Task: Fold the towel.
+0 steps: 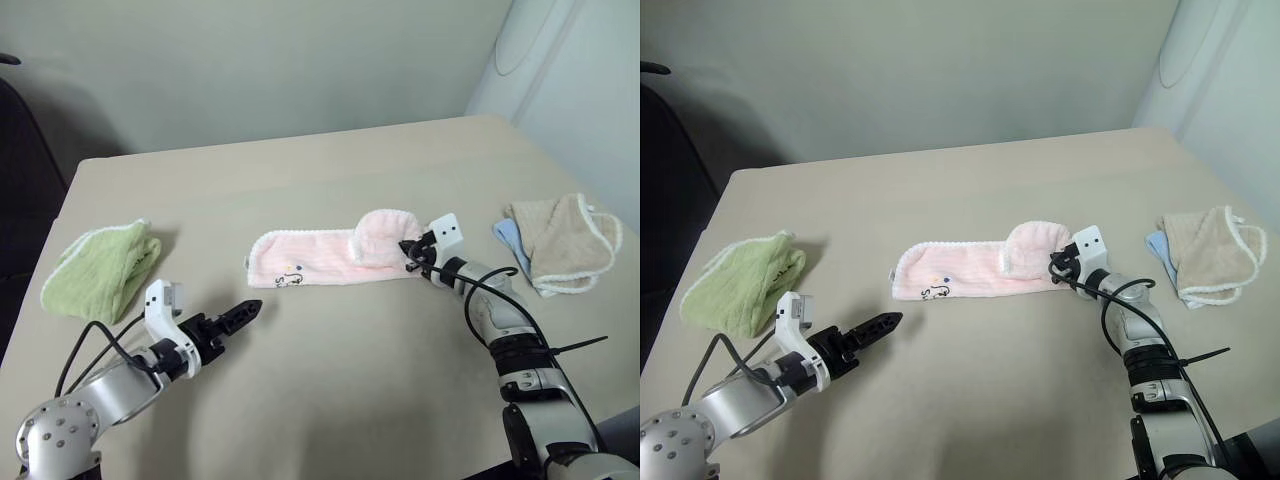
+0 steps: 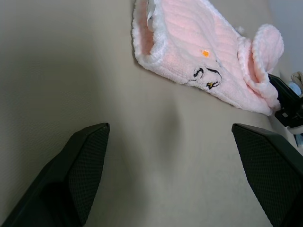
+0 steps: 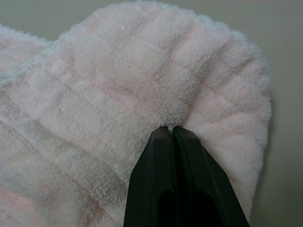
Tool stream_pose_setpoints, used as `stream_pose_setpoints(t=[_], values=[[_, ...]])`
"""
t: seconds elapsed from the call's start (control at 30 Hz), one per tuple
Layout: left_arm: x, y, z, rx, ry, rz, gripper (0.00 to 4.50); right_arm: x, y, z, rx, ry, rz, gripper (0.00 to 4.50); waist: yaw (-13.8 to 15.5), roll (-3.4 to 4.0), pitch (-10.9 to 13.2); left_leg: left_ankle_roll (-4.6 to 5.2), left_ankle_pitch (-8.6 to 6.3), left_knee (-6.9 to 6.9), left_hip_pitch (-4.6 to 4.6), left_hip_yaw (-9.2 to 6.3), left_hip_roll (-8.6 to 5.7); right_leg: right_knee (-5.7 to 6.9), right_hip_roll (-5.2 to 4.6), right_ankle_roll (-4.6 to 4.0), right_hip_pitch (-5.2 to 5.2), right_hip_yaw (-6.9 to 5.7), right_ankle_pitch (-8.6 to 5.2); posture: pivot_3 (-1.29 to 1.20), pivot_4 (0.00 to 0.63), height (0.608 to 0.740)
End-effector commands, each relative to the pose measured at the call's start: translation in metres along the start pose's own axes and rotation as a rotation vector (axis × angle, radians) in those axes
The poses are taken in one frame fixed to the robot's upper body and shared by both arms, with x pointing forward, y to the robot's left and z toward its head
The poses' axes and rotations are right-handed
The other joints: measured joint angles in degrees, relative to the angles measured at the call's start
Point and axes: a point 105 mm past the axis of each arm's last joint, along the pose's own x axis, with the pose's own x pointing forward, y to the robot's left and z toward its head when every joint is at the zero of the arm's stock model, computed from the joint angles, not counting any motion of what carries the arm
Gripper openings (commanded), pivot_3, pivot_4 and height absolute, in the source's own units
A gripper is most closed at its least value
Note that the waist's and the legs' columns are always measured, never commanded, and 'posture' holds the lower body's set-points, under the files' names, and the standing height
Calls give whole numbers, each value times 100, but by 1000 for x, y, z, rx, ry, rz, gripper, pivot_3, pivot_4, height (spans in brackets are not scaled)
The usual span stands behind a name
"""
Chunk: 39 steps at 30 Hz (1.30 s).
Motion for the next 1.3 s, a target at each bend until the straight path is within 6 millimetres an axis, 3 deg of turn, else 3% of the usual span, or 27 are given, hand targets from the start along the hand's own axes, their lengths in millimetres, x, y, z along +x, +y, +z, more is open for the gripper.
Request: stream_pose_setpoints(t=[0.03, 0.2, 0.27, 0.3, 0.37, 0.4, 0.57, 0.7, 1.03, 1.17, 1.3], values=[[-1, -2, 0, -7, 0, -11, 4500, 0, 4, 12, -13, -43, 15, 165, 0, 0, 0, -2, -1, 0, 0, 0, 0, 0, 0, 0, 0, 1, 0, 0, 150, 735], [-1, -3, 0, -10, 1, -9, 4500, 0, 4, 12, -13, -43, 15, 165, -1, 1, 1, -7, -4, -2, 2, 0, -3, 1, 0, -2, -2, 0, -1, 0, 150, 735], [33, -2, -1, -139, 11, -8, 4500, -3, 11, 46, -32, -163, 36, 165, 38, 17, 10, -8, -5, -3, 7, -1, -4, 0, 0, -3, 2, 1, -1, 0, 150, 735], [71, -8, 2, -232, 30, -34, 4500, -10, 16, 67, -51, -236, 46, 165, 152, 54, 22, -8, -5, -3, 10, 0, -16, 8, -5, 0, 6, 2, -4, 0, 150, 735], [120, -30, 5, -323, 71, -77, 4500, -20, 24, 88, -78, -310, 60, 165, 291, 76, 27, 13, 27, 4, 13, 1, -43, 20, -12, 7, 23, -7, -9, 0, 150, 735], [132, -37, 7, -349, 77, -91, 4500, -23, 28, 93, -86, -326, 66, 165, 330, 74, 26, 23, 38, 8, 22, 3, -58, 15, -13, 6, 16, -9, -7, 0, 150, 735], [135, -45, 23, -373, 25, -155, 4500, -27, 36, 98, -95, -332, 86, 165, 286, 39, 6, 42, 28, 25, 25, -5, -83, -4, -25, 47, 69, -16, -21, 0, 150, 735], [135, -41, 18, -371, 46, -140, 4500, -26, 39, 98, -94, -332, 93, 165, 283, 41, 9, 18, 42, 28, 23, 2, -95, -4, -34, 83, 62, -8, -39, 0, 150, 735], [138, -39, 14, -378, 61, -117, 4500, -29, 38, 95, -102, -318, 90, 165, 232, 39, 10, 45, 27, 19, 29, -4, -88, 3, -20, 72, 62, 1, -33, 0, 150, 735], [138, -36, 13, -386, 55, -103, 3244, -30, 36, 92, -103, -305, 84, 122, 229, 38, 11, 44, 27, 18, 28, -3, -87, 2, -22, 72, 62, 3, -33, 0, 150, 735], [137, -37, 16, -388, 37, -105, 1686, -30, 37, 87, -106, -283, 86, 122, 205, 28, 18, 43, 28, 18, 28, 0, -87, 0, -20, 73, 59, 3, -34, 0, 150, 735]])
